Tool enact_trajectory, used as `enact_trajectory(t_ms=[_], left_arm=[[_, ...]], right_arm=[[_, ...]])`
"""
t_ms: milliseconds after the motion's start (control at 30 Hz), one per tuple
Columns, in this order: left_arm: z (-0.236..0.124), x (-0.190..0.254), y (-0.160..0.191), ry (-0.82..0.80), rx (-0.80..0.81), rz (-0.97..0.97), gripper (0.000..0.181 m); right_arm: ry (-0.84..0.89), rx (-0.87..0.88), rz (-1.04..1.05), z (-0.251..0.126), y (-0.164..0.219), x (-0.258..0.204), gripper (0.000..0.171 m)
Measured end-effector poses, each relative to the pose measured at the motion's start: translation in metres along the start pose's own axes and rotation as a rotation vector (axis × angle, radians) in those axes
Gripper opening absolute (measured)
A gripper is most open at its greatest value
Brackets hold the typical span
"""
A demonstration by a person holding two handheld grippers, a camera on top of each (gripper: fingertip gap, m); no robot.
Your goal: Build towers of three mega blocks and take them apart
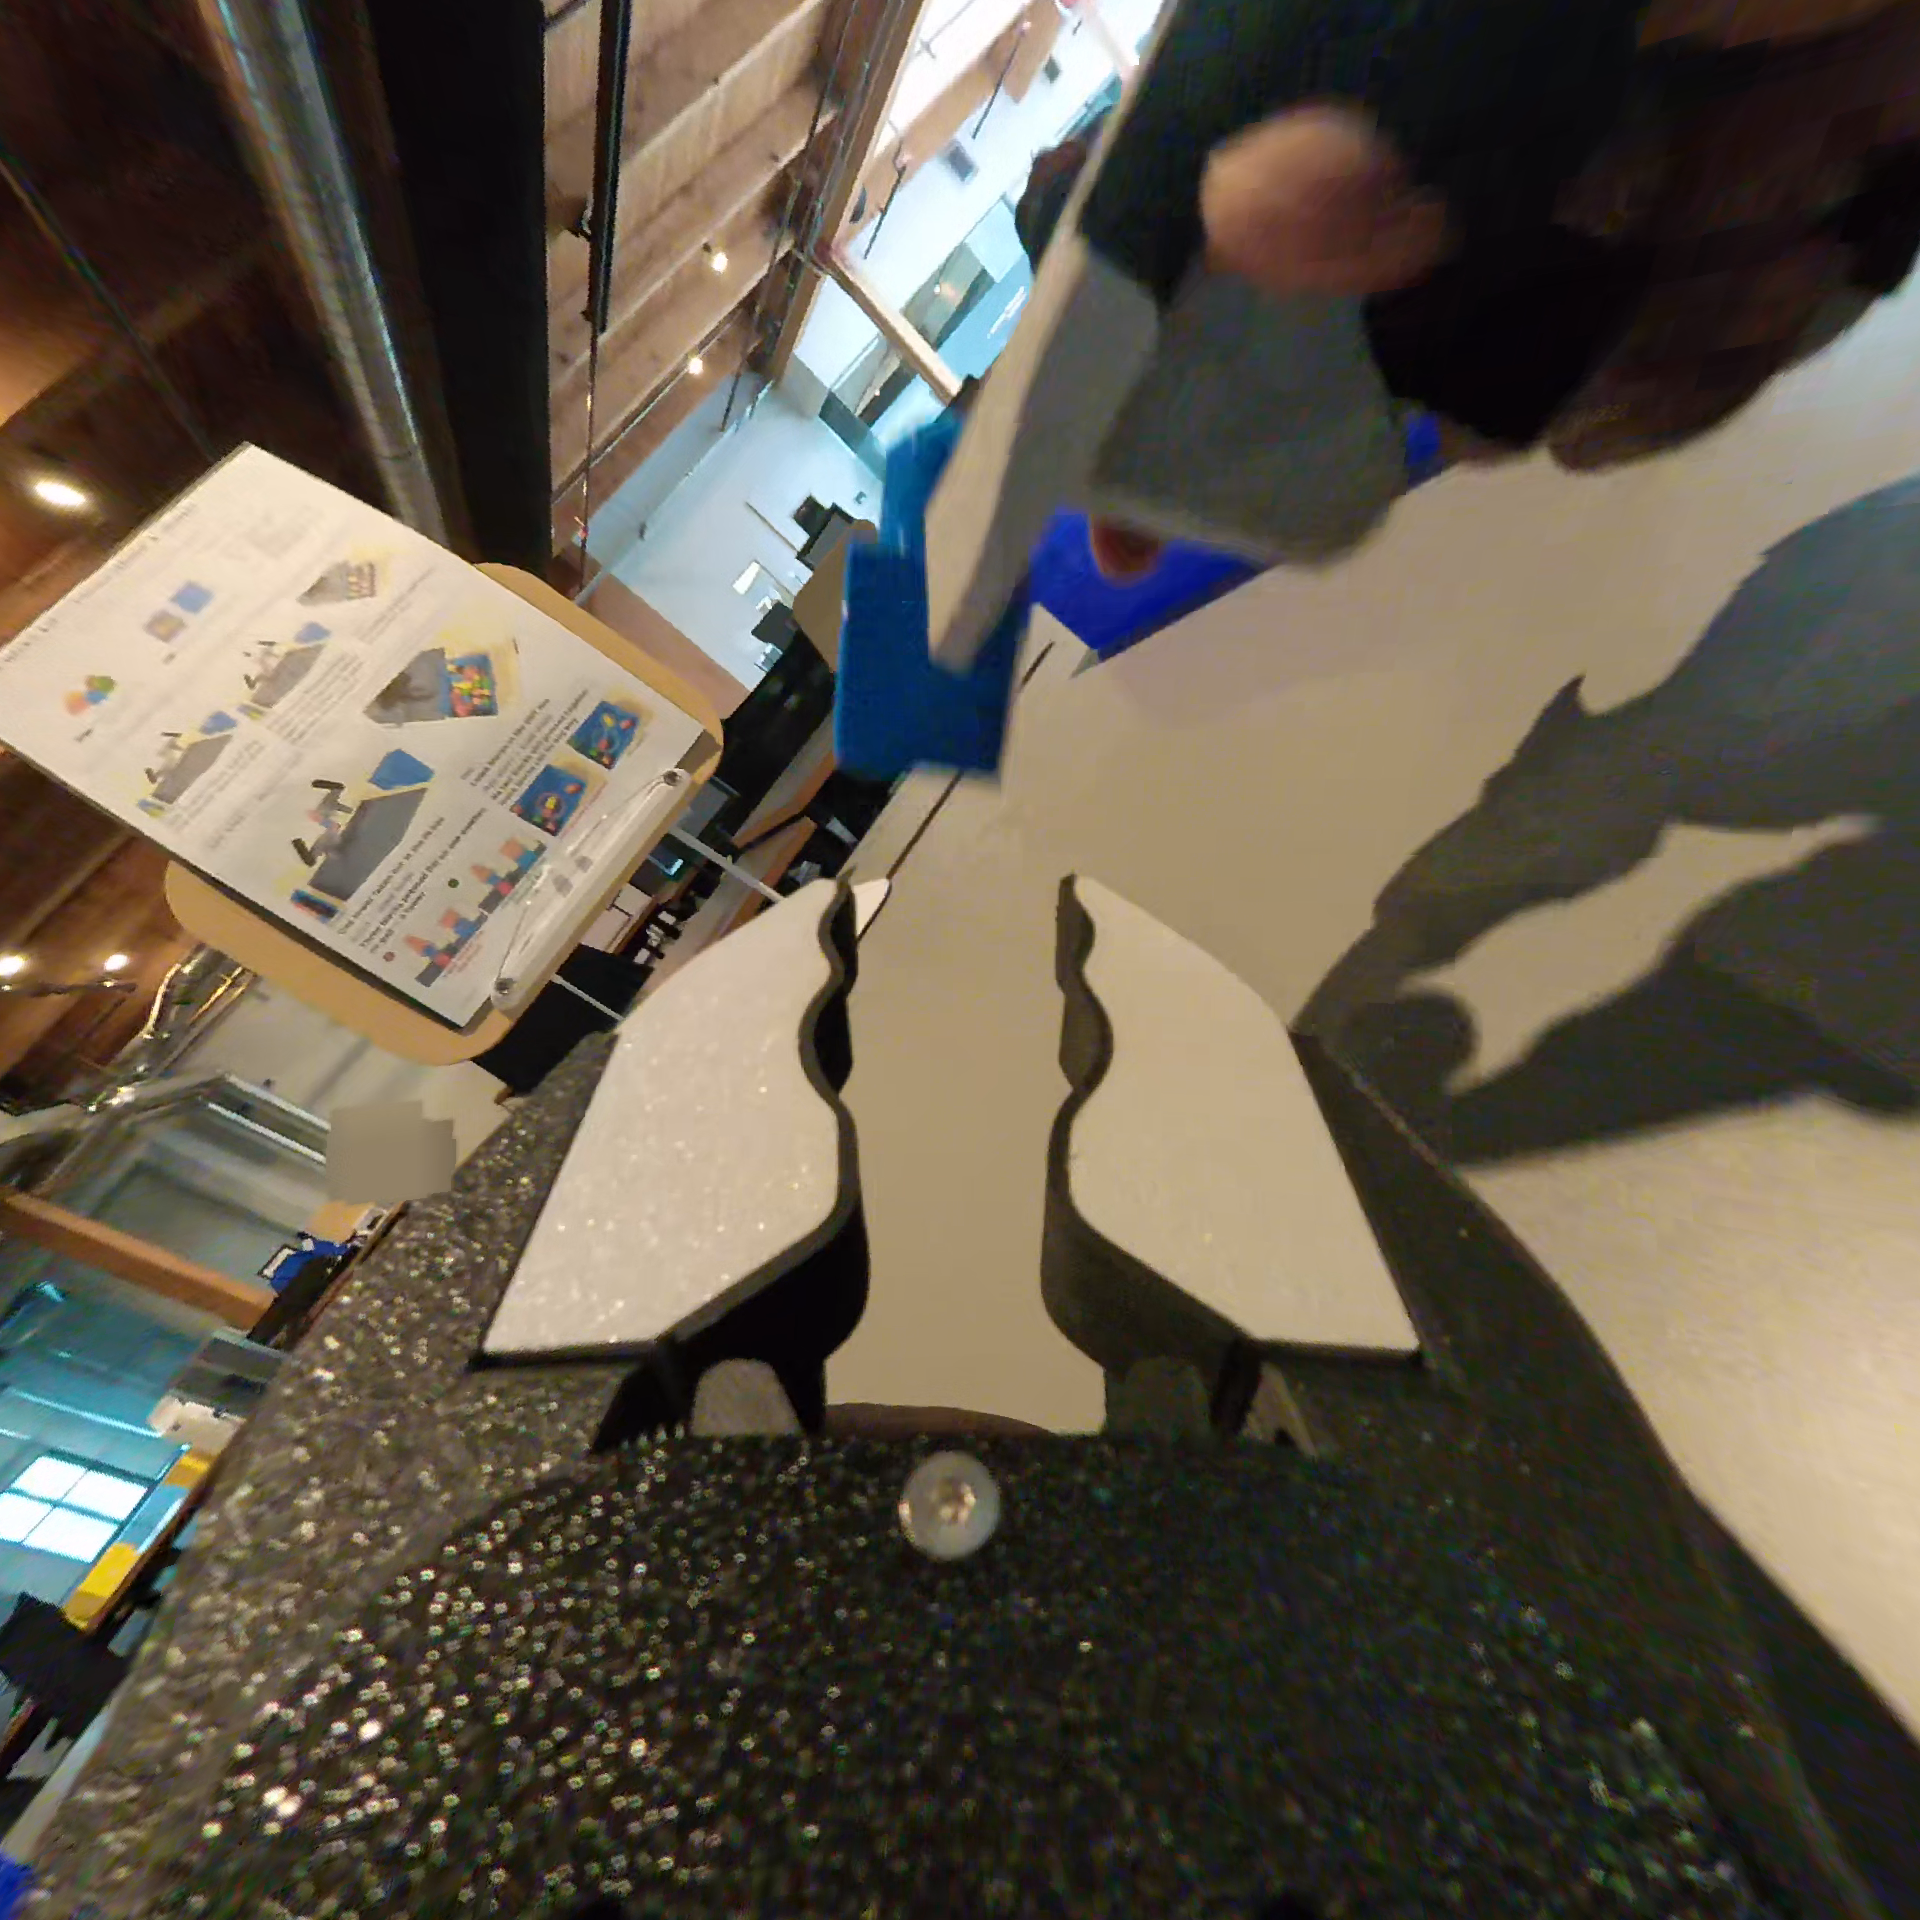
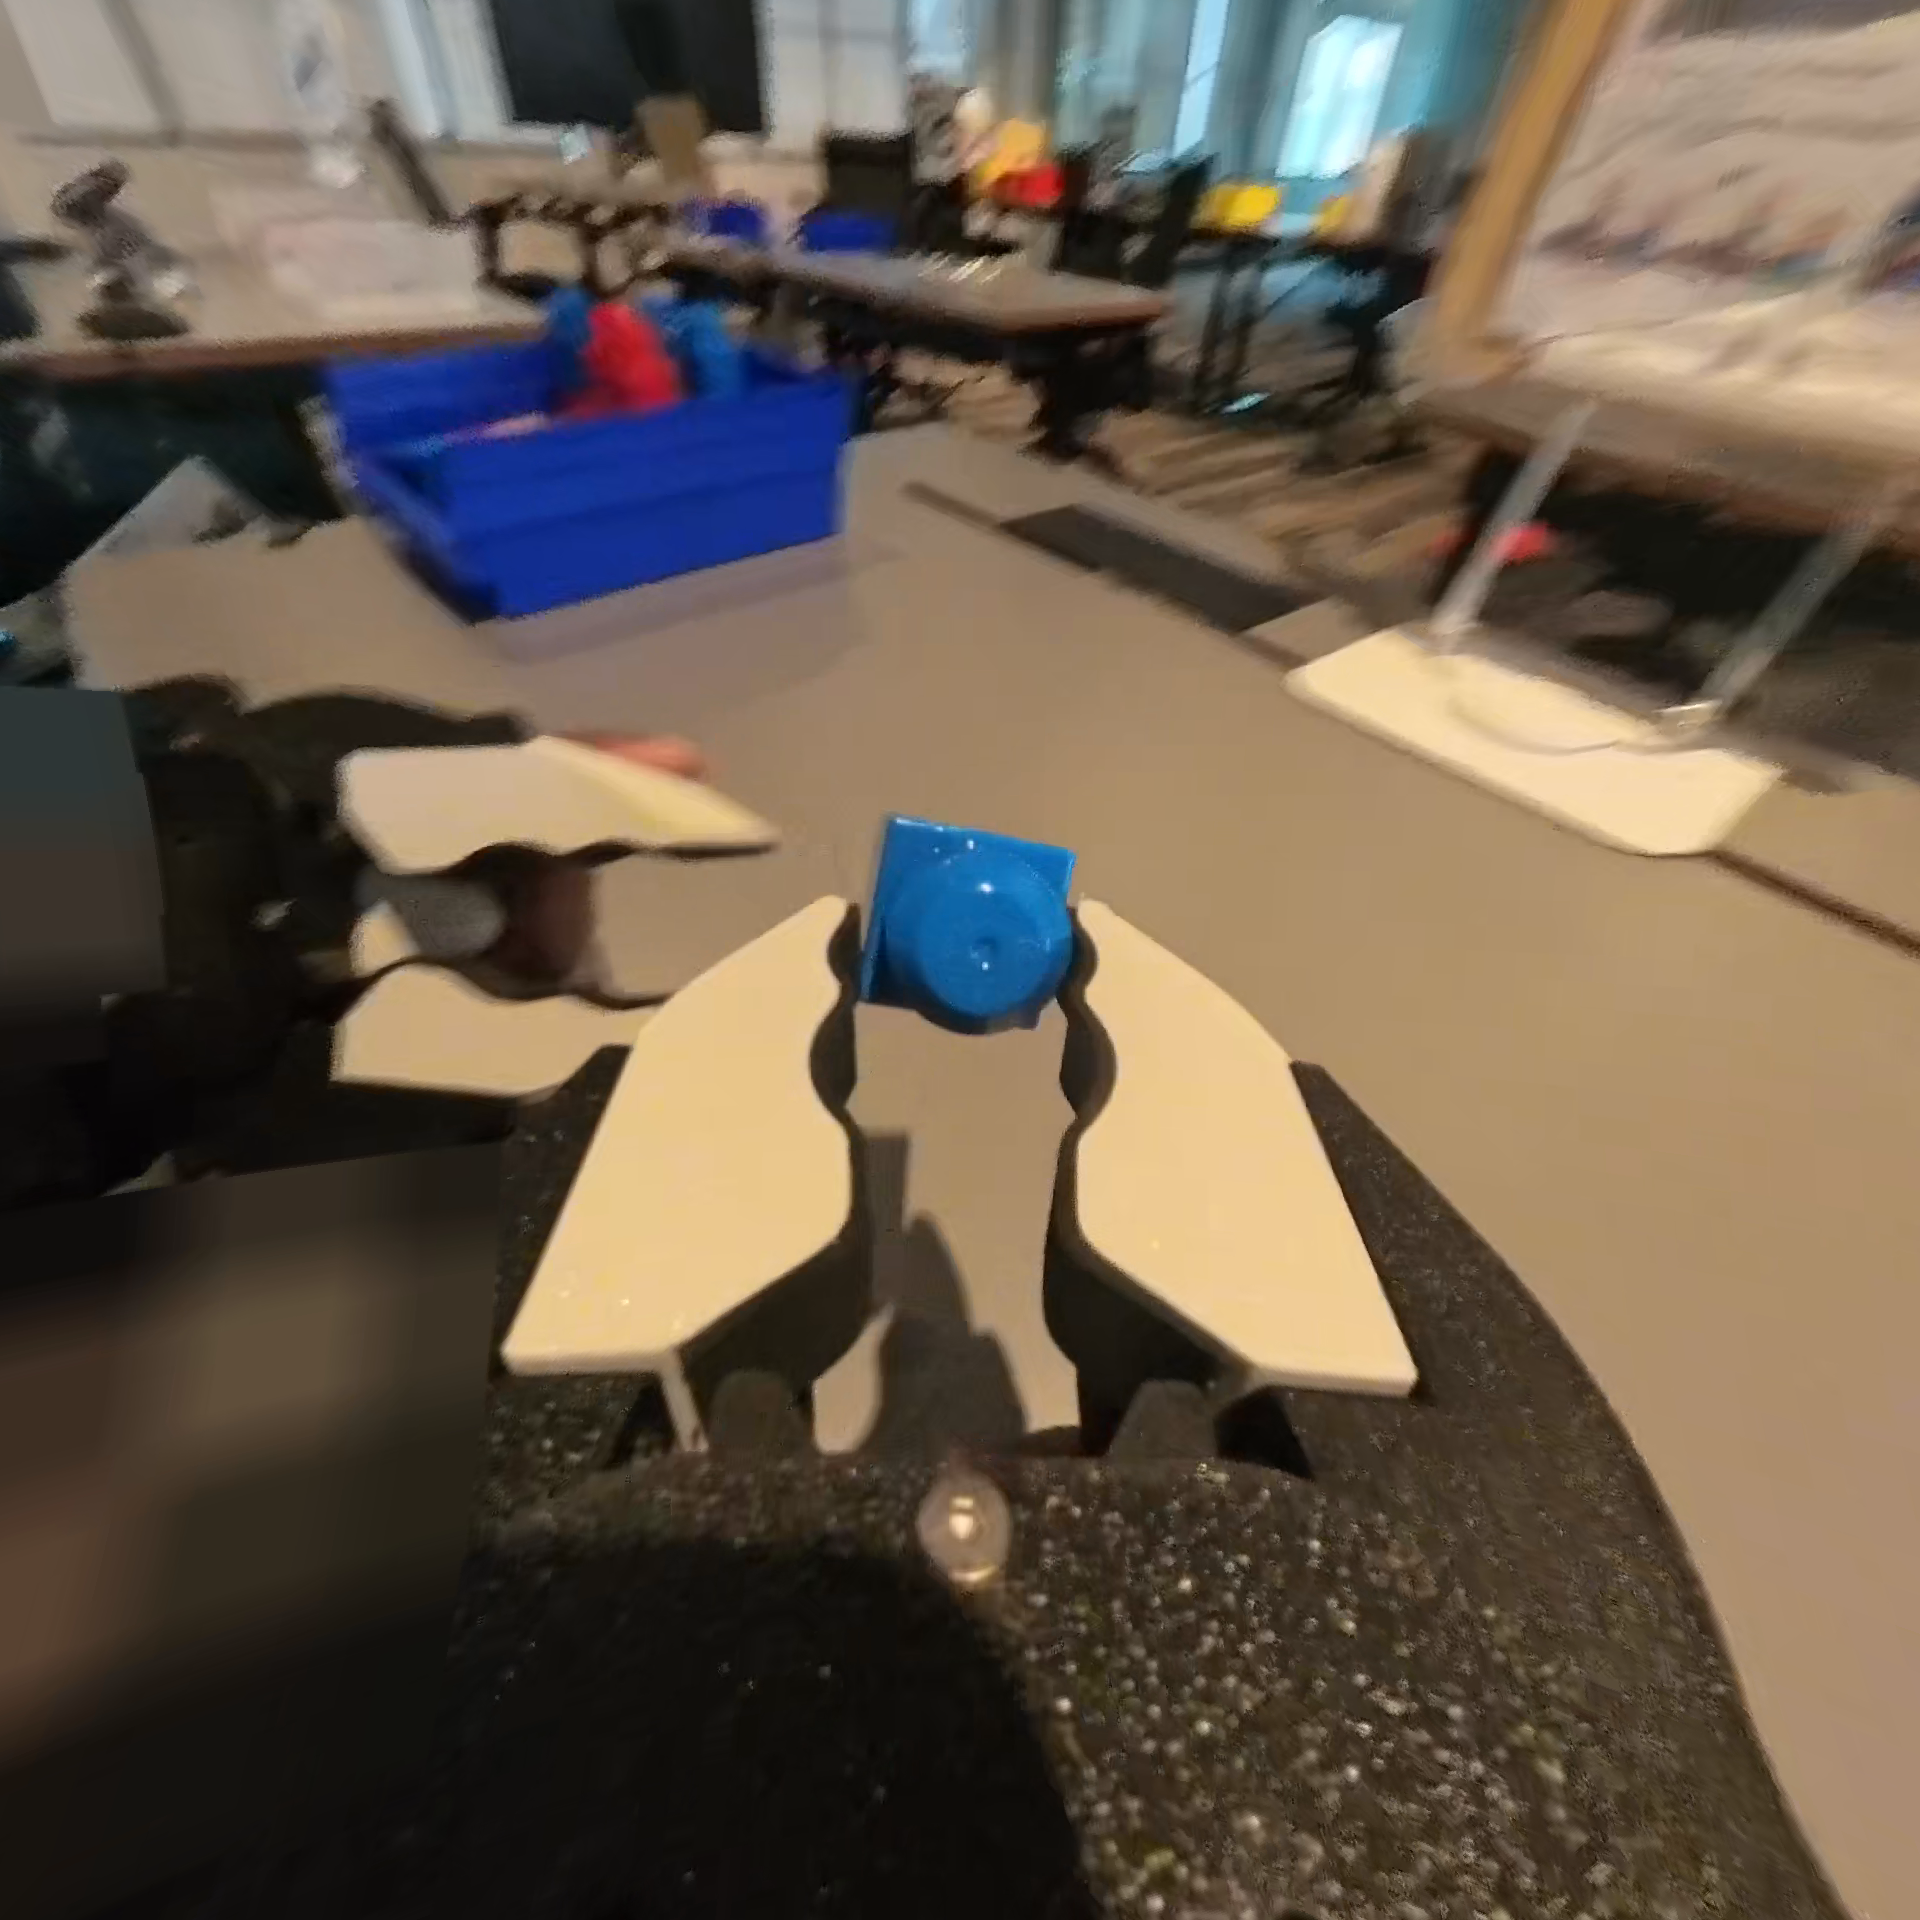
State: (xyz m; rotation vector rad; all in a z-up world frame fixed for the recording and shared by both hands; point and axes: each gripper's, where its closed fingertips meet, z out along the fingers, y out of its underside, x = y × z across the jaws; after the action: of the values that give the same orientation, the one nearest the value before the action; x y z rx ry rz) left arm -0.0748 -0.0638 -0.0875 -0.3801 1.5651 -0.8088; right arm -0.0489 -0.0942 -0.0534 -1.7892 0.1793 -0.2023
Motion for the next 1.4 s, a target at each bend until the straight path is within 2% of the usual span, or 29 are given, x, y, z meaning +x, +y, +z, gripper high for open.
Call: enact_trajectory(t_ms=[67, 167, 267, 367, 467, 533, 633, 733, 833, 933, 1033, 1167, 1233, 1400], left_arm=[[0.000, -0.002, 0.003, -0.003, -0.012, -0.018, 0.035], [0.001, -0.003, 0.007, -0.008, -0.033, -0.023, 0.034], [0.001, -0.002, 0.008, -0.004, -0.040, -0.015, 0.033], [0.002, -0.001, 0.008, 0.001, -0.045, -0.009, 0.031], [0.002, -0.001, 0.010, 0.000, -0.052, -0.012, 0.030], [0.002, -0.002, 0.011, 0.001, -0.055, -0.020, 0.029], [0.002, -0.002, 0.011, 0.003, -0.058, -0.025, 0.029], [0.001, -0.003, 0.012, -0.001, -0.064, -0.034, 0.029], [0.001, -0.008, 0.017, -0.019, -0.085, -0.066, 0.028], [-0.001, -0.018, 0.023, -0.054, -0.105, -0.124, 0.028], [-0.006, -0.034, 0.030, -0.106, -0.109, -0.220, 0.028], [-0.017, -0.063, 0.044, -0.197, -0.106, -0.377, 0.029], [-0.027, -0.082, 0.057, -0.257, -0.112, -0.428, 0.031], [-0.078, -0.161, 0.118, -0.501, -0.253, -0.468, 0.039]], right_arm=[[0.196, 0.077, -0.011, -0.032, -0.023, 0.050, 0.036], [0.599, 0.161, -0.013, -0.110, -0.044, 0.144, 0.037], [0.819, 0.089, 0.105, -0.170, -0.016, 0.217, 0.037], [0.866, 0.056, 0.225, -0.193, 0.023, 0.257, 0.044], [0.869, 0.054, 0.283, -0.199, 0.051, 0.274, 0.054], [0.849, 0.072, 0.314, -0.200, 0.056, 0.276, 0.061], [0.847, 0.210, 0.309, -0.216, 0.034, 0.271, 0.059], [0.747, 0.395, 0.257, -0.223, -0.014, 0.240, 0.052], [0.548, 0.453, 0.135, -0.195, -0.057, 0.181, 0.044], [0.326, 0.322, -0.005, -0.128, -0.063, 0.114, 0.044], [0.167, 0.181, -0.100, -0.054, -0.035, 0.063, 0.044], [-0.012, 0.016, -0.013, 0.024, 0.034, 0.021, 0.045], [-0.041, -0.056, 0.008, 0.039, 0.053, 0.013, 0.046], [0.021, -0.062, -0.087, 0.039, 0.054, 0.016, 0.040]])
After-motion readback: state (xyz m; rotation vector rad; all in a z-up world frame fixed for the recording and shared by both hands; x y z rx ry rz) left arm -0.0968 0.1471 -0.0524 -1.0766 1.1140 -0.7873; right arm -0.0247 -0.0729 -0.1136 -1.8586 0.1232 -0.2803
